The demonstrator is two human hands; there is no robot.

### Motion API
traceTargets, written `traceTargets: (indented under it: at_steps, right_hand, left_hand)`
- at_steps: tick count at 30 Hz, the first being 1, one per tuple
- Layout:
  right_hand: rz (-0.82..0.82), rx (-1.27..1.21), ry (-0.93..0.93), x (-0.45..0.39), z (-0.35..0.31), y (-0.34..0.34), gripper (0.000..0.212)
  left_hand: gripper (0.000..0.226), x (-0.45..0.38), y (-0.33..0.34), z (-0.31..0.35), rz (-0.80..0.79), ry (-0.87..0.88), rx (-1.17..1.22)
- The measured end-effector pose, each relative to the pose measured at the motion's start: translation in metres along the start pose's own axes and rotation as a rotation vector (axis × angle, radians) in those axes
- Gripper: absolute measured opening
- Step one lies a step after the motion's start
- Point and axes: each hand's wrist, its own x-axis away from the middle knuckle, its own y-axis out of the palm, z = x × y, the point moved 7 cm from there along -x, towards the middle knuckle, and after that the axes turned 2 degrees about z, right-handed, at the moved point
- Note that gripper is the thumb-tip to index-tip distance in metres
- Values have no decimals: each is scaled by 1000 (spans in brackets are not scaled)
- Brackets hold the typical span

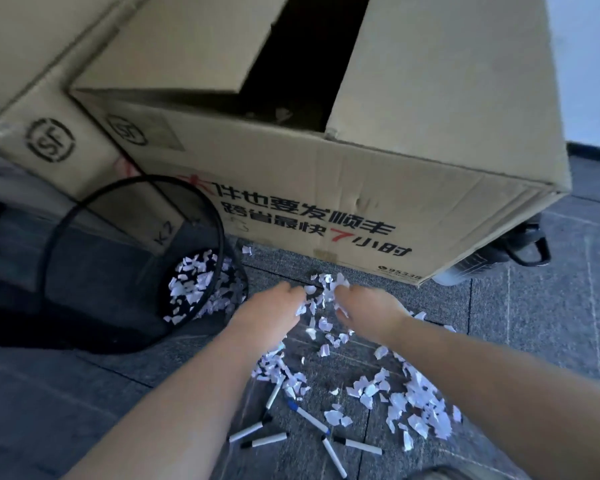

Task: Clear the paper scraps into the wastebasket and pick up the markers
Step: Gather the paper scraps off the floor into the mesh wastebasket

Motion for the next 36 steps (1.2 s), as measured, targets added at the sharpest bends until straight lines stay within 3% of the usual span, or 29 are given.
traceTargets:
  at_steps: [6,10,20,31,34,36]
  right_hand:
    - [75,7,-1,9,-30,-80,21]
    - [163,-9,-28,3,-63,-127,30]
    - [322,-118,-97,-26,-153,-203,22]
    - [344,-174,-98,-116,-213,-160,23]
    - [309,-181,-123,-126,-212,-141,49]
    - [259,-163,-165,-129,-212,-129,54]
  left_hand:
    - [20,38,-79,-8,76,-53,-22]
    - [6,70,-125,-25,237,-90,-17]
    - [17,123,-172,-103,472,-204,45]
    - [19,125,-125,-191,532,-378,145]
    - [18,119,-108,-198,523,-411,205]
    - [44,115,-91,-205,437,-435,225]
